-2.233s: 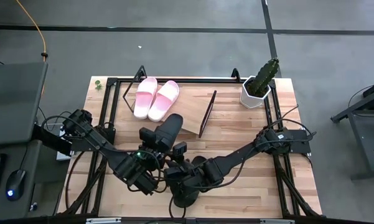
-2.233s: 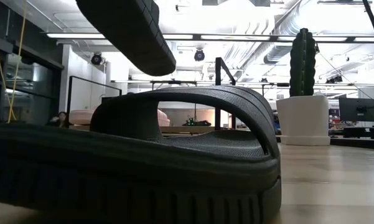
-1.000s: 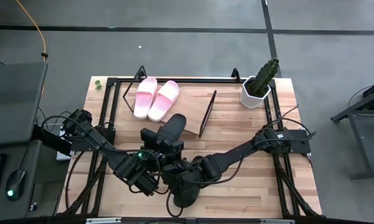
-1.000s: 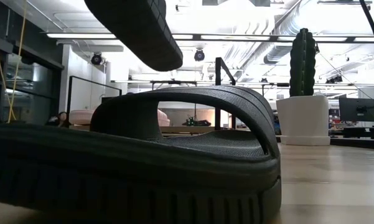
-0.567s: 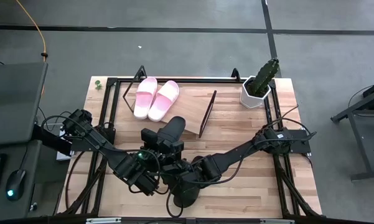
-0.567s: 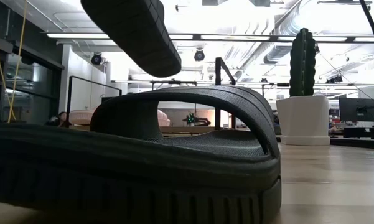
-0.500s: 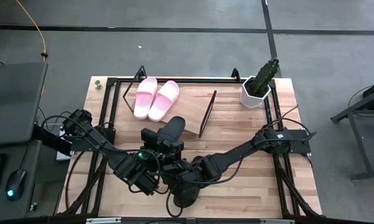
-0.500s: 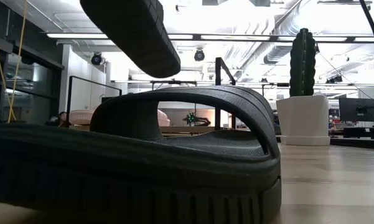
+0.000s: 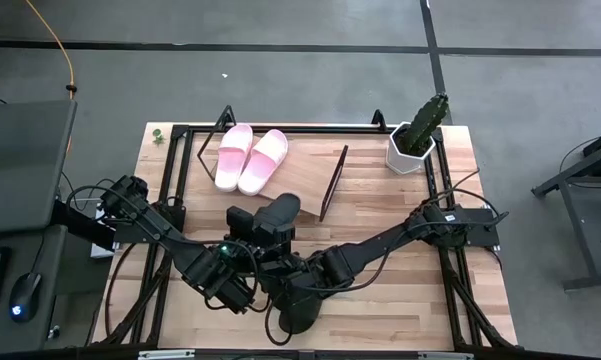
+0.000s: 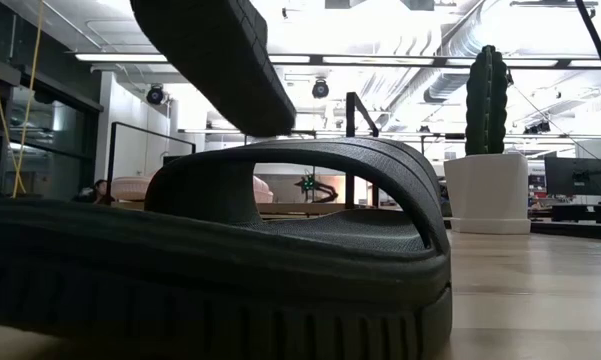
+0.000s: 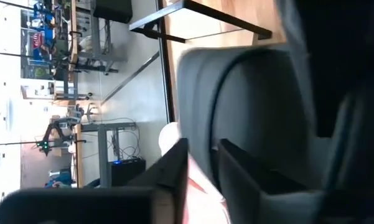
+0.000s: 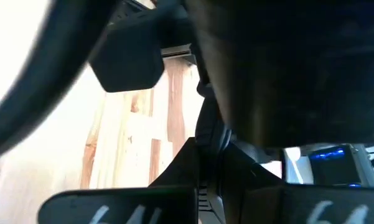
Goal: Pick and place slides into the shelf
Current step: Put the left black slide on the shelf
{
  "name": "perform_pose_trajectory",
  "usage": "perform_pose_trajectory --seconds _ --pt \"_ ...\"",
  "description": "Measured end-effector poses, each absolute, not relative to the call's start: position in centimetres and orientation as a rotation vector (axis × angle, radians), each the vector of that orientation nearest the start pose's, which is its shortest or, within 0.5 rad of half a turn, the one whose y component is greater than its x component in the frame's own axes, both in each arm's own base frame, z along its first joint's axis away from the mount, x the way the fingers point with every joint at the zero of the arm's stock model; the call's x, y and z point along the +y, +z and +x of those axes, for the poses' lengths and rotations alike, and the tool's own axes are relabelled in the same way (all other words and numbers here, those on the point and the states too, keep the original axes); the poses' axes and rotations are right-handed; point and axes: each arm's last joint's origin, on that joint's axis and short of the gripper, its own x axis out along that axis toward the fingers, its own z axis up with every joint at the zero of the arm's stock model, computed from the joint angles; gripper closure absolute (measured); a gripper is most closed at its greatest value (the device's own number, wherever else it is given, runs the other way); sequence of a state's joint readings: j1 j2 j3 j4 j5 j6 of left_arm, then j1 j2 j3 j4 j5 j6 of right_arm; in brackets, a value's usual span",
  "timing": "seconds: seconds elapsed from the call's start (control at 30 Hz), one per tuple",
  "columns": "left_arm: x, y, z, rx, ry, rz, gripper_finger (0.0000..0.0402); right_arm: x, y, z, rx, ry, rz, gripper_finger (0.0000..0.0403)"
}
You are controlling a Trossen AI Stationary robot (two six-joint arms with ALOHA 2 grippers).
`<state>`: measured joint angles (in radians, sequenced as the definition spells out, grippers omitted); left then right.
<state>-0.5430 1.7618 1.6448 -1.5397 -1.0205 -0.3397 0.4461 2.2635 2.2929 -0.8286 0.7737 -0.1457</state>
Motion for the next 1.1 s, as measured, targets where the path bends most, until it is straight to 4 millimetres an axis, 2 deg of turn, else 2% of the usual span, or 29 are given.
perform_pose_trajectory --seconds 0.3,0.47,0.67,0.87,1.1 --pt "-13.8 31.6 27.8 1.007 0.620 0.929 0.0179 19.4 30.9 45.2 0.702 -0.271 -0.610 0.0399" --pt "-13.3 33.2 27.2 0.958 0.631 0.874 0.0134 19.1 30.9 45.2 0.717 -0.281 -0.637 0.0399" --pt "-12.0 37.3 24.8 0.877 0.614 0.738 0.0128 17.6 30.4 45.4 0.781 -0.313 -0.673 0.0399" --pt "-10.4 41.7 22.1 0.790 0.580 0.632 0.0146 15.7 30.3 46.2 0.808 -0.261 -0.654 0.0400" --pt "-8.6 46.3 19.0 0.680 0.547 0.557 0.0169 13.5 30.4 47.1 0.833 -0.221 -0.747 0.0400"
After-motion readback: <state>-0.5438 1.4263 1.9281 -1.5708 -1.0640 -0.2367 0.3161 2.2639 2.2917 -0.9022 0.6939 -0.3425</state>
